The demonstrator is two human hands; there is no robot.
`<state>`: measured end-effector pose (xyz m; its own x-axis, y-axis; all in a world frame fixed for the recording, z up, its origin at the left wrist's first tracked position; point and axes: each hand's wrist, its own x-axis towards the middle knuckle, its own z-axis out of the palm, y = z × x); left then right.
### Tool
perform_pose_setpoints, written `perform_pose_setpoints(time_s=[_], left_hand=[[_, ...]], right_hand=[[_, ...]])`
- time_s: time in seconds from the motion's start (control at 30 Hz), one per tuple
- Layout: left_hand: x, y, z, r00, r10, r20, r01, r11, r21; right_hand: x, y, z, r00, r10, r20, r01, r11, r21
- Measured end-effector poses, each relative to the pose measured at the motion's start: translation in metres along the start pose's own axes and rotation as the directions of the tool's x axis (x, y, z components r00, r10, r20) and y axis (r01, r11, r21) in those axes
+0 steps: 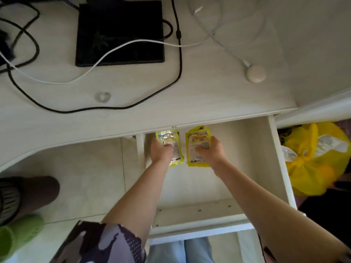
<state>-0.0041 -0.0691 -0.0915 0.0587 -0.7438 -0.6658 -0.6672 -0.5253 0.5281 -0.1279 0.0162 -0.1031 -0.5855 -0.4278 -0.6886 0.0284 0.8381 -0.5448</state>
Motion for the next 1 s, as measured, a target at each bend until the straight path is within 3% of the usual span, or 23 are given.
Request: perform_pose_setpoints(time_s=[0.17,0.27,0.6,0.73,1.0], left_hand=[[0.024,0.004,0.008,0.994,-0.002,-0.109,0.003,1.0,0.01],[0.032,0.005,0.009,0.99,0.013,-0.138,0.001,0.995,0.101],[0.027,-0.006,0.003,0.998,0.041,-0.056,-0.028,0.977,0.213],[0.008,-0.011,-0.006,0.992,0.127,-0.015,-0.122,0.971,0.204],[-0.048,-0.021,-0.026,0.965,0.251,0.074,-0.262,0.937,0.233]], right_hand=[[0.028,0.001,0.014,1.0,-0.012,0.014,0.011,0.997,0.07],[0.033,-0.003,0.019,0.999,-0.031,0.026,0.03,0.998,0.062],[0.033,-0.011,0.012,0.994,-0.097,0.047,0.104,0.977,-0.184],[0.019,-0.011,0.003,0.996,-0.083,0.042,0.091,0.961,-0.262],[-0.045,-0.014,-0.009,0.967,-0.23,0.109,0.254,0.905,-0.343]])
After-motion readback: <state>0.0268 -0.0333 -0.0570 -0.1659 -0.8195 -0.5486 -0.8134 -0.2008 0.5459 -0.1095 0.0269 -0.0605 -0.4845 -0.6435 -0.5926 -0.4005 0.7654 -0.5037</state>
